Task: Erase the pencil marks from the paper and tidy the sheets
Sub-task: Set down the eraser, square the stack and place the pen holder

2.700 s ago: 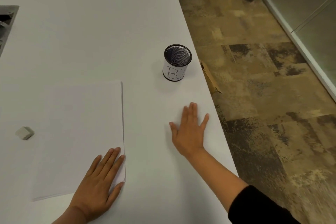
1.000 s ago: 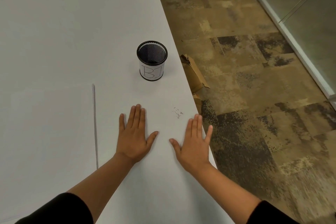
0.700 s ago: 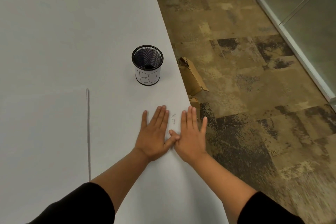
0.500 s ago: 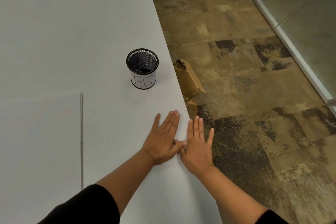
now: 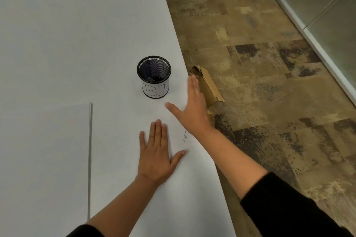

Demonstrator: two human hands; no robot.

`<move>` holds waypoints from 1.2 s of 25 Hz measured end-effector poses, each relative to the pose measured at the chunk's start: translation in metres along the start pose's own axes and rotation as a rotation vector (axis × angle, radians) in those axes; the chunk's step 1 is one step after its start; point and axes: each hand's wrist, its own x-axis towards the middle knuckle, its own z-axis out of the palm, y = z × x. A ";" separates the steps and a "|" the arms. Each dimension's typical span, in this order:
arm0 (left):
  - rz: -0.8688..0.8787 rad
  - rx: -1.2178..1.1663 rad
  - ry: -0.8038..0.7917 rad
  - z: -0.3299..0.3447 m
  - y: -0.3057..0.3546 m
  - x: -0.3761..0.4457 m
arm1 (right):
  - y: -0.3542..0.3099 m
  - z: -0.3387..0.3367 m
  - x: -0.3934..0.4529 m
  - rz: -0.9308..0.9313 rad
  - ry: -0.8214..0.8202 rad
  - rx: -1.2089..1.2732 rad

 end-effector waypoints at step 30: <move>-0.055 -0.084 -0.045 0.014 0.105 0.029 | 0.161 -0.004 -0.088 0.291 0.007 0.104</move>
